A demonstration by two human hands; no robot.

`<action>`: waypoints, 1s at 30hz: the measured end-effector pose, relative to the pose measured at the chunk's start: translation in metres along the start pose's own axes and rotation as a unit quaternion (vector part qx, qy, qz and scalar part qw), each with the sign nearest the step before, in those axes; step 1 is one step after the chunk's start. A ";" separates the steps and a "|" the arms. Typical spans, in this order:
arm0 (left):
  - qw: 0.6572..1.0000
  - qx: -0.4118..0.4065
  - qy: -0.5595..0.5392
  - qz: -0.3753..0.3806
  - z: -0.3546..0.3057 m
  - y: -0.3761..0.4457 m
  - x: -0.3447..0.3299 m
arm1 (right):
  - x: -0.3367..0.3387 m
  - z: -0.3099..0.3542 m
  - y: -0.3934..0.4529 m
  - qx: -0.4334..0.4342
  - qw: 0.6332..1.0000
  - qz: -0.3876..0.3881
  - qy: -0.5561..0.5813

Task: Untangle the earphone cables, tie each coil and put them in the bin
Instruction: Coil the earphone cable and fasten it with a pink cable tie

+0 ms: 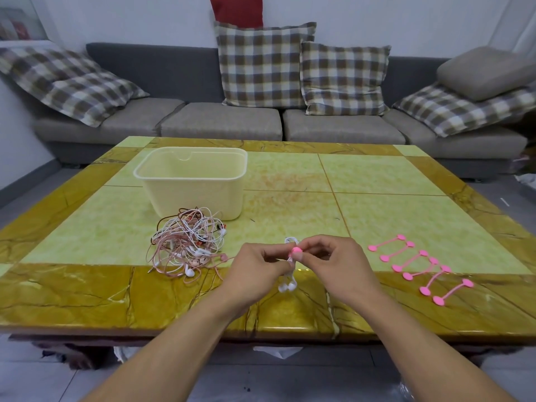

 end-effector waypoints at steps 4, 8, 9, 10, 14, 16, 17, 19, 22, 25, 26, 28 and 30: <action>0.998 0.010 -0.067 -0.015 -0.001 0.000 -0.002 | 0.003 0.003 -0.001 0.031 0.999 -0.025 -0.020; 0.996 0.012 -0.076 -0.036 -0.001 -0.001 -0.006 | 0.004 -0.001 0.000 0.021 0.998 -0.047 -0.028; 0.997 0.009 -0.070 -0.044 -0.002 -0.002 -0.006 | 0.005 -0.001 0.001 0.019 0.998 -0.050 -0.030; 0.997 0.004 -0.056 -0.052 -0.002 -0.002 -0.007 | 0.004 -0.002 0.002 0.017 0.998 -0.049 -0.032; 0.998 -0.005 -0.013 -0.064 0.000 -0.002 -0.008 | 0.002 -0.005 0.004 0.000 0.999 -0.038 -0.033; 0.998 0.002 -0.039 -0.050 0.001 -0.001 -0.009 | 0.003 -0.006 0.004 -0.005 0.999 -0.036 -0.028; 0.998 0.007 -0.051 -0.044 0.001 -0.002 -0.009 | 0.003 -0.006 0.004 -0.007 0.999 -0.033 -0.025; 0.997 0.021 -0.067 -0.036 0.002 -0.001 -0.008 | 0.003 -0.007 0.003 -0.013 1.000 -0.021 -0.014; 0.996 0.049 -0.070 -0.021 0.005 0.001 -0.006 | 0.004 -0.007 0.003 -0.014 1.000 -0.006 -0.007; 0.997 0.058 -0.052 -0.008 0.007 0.003 -0.003 | 0.006 -0.005 0.002 -0.003 1.000 -0.013 -0.012; 0.997 0.056 -0.045 -0.001 0.006 0.003 -0.003 | 0.007 -0.004 0.002 0.000 1.000 -0.013 -0.015; 0.998 0.054 -0.029 0.007 0.007 0.003 -0.002 | 0.007 -0.002 0.002 0.006 1.000 -0.007 -0.021; 0.998 0.057 -0.025 0.010 0.010 0.003 -0.001 | 0.007 -0.001 0.001 0.009 1.000 -0.007 -0.027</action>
Point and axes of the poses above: each hand's wrist, its own y-axis towards the middle knuckle, its own x-axis out of the back of the hand, z = x × y, the point moved 6 cm from there along y, towards the middle knuckle, and after that the axes turned 7 degrees about -y, right-handed, at the moved point
